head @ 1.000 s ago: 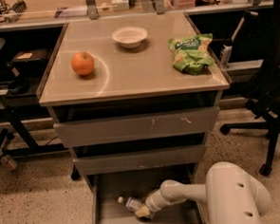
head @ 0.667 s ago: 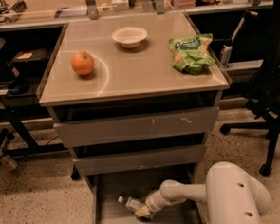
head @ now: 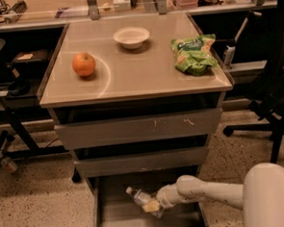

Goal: Pick blue plastic bottle from bottom drawer and place on counter

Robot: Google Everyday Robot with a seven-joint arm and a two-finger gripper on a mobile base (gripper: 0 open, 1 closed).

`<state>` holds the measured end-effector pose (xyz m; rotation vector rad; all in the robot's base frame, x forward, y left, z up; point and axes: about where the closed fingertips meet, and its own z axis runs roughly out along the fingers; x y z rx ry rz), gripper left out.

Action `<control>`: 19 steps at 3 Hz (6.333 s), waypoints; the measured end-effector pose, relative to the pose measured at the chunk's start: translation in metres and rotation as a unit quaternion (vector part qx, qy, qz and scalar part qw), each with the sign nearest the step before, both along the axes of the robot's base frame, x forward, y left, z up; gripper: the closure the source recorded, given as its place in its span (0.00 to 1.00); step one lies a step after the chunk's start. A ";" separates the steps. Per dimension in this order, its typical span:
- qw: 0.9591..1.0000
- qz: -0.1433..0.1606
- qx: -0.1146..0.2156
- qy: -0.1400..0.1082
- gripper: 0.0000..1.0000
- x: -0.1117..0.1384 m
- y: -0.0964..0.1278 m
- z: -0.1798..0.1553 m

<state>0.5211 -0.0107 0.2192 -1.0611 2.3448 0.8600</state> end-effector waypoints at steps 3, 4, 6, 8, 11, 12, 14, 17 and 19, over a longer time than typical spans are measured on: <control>0.998 -0.053 -0.033 0.005 1.00 -0.014 -0.058 0.140; 0.997 -0.062 -0.031 0.024 1.00 -0.028 -0.063 0.158; 0.993 -0.108 -0.041 0.020 1.00 -0.080 -0.098 0.247; 0.993 -0.108 -0.031 0.024 1.00 -0.087 -0.102 0.264; 0.993 -0.107 -0.008 -0.050 1.00 -0.112 -0.111 0.422; 0.993 -0.105 -0.010 -0.056 1.00 -0.112 -0.110 0.428; 0.988 -0.130 -0.008 -0.082 1.00 -0.098 -0.122 0.482; 0.970 -0.155 -0.067 -0.176 1.00 -0.029 -0.126 0.600; 0.969 -0.154 -0.055 -0.185 1.00 -0.017 -0.122 0.612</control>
Offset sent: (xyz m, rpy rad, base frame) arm -0.0309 -0.0873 0.2050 -0.1004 0.0336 -0.1538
